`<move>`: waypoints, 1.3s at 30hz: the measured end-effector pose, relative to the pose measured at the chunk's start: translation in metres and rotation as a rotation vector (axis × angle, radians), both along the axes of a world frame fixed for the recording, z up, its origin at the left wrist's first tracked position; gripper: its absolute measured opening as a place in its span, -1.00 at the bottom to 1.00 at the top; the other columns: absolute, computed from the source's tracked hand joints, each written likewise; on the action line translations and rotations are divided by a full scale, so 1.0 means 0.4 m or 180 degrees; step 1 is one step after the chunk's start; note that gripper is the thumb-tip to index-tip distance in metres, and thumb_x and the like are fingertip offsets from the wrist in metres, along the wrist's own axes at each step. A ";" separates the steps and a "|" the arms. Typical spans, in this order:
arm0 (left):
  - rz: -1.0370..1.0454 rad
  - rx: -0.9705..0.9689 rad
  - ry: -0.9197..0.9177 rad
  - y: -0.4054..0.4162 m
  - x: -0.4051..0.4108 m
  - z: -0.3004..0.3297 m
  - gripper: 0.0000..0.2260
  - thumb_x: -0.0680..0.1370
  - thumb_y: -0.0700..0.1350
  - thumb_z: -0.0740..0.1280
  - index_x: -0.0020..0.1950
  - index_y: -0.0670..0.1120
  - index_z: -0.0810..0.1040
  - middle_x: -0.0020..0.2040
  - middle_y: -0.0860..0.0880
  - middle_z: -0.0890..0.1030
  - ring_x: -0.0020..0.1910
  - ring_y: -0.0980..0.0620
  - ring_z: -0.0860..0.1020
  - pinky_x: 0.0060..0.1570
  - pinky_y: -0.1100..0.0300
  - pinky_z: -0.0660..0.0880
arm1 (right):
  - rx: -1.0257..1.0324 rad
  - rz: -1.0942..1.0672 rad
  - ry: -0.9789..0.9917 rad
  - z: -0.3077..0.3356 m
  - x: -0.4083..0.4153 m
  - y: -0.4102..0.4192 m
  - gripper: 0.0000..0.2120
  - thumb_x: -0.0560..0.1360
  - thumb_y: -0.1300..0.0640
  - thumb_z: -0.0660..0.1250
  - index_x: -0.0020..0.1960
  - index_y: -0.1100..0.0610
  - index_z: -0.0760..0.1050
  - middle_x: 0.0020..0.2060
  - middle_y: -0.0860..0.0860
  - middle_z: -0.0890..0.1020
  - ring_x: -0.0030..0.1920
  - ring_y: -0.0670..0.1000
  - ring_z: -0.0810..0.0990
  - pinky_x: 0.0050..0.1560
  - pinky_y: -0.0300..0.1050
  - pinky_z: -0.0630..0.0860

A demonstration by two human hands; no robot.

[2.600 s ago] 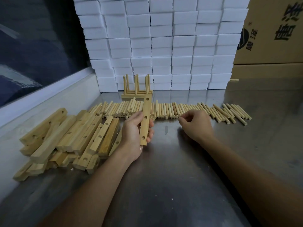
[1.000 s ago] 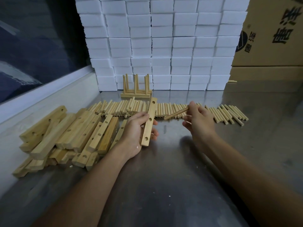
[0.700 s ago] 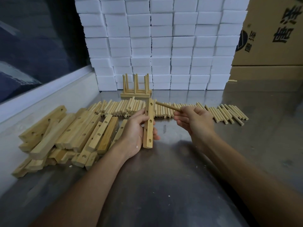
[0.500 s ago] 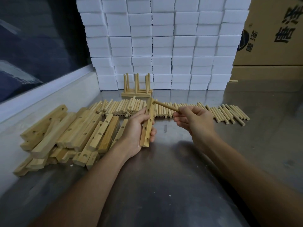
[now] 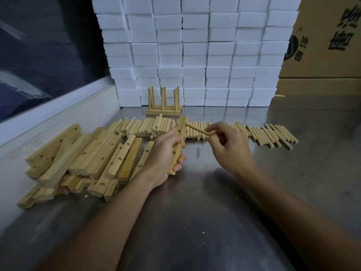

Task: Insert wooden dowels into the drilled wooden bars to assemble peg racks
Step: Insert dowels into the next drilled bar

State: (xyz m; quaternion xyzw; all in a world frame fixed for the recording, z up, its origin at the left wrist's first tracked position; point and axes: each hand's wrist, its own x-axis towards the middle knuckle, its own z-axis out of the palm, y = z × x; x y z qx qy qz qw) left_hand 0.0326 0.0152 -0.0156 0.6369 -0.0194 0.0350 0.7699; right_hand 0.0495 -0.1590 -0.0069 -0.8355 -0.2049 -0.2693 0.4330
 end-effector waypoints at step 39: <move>-0.0008 0.2108 -0.0669 -0.021 -0.020 0.038 -0.59 0.69 -0.08 0.17 0.56 0.07 0.29 -0.18 -0.01 0.65 -0.34 0.06 0.60 -0.33 0.00 0.50 | 0.2502 0.1312 0.3487 0.024 0.011 -0.029 -0.75 0.66 0.11 0.17 -0.14 0.16 0.50 -0.56 -0.10 0.14 -0.60 -0.13 0.07 -0.65 -0.30 0.02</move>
